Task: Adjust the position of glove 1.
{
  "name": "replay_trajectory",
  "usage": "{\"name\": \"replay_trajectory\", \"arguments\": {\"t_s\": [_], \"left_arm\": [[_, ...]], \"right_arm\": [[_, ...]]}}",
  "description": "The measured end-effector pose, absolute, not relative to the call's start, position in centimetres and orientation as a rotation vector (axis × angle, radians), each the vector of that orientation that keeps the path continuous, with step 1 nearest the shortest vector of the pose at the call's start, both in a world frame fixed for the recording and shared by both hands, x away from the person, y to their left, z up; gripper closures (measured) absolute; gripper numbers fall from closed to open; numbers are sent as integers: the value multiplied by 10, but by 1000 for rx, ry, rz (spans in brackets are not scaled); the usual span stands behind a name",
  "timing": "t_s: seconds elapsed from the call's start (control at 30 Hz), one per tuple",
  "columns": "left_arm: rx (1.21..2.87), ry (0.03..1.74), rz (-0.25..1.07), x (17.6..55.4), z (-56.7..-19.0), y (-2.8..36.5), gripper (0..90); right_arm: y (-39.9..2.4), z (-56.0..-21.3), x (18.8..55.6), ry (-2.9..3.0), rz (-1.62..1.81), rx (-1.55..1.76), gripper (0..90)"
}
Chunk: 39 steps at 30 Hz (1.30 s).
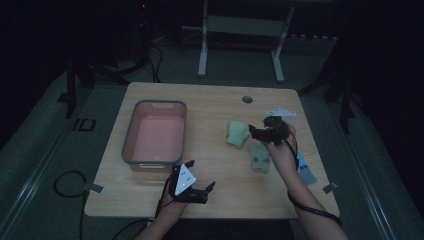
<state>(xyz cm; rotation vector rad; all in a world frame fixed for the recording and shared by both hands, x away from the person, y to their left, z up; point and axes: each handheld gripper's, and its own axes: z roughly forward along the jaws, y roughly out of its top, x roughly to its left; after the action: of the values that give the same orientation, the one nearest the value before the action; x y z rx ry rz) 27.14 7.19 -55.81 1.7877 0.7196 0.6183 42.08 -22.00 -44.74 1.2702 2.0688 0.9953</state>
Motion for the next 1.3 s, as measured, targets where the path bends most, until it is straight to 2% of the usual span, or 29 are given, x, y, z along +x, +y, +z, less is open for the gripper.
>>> {"name": "replay_trajectory", "arguments": {"t_s": [0.53,0.87,1.1,1.3], "left_arm": [[1786,710,614,271,-558,73,10],[1783,710,610,271,-558,73,10],[1779,711,607,271,-558,73,10],[1778,711,606,271,-558,73,10]], "right_arm": [[-179,-472,456,2155,986,1336,340],[-166,-494,475,2207,943,1378,406],[-164,-511,490,2229,903,1420,505],[-161,-527,496,2264,816,1408,530]]}}
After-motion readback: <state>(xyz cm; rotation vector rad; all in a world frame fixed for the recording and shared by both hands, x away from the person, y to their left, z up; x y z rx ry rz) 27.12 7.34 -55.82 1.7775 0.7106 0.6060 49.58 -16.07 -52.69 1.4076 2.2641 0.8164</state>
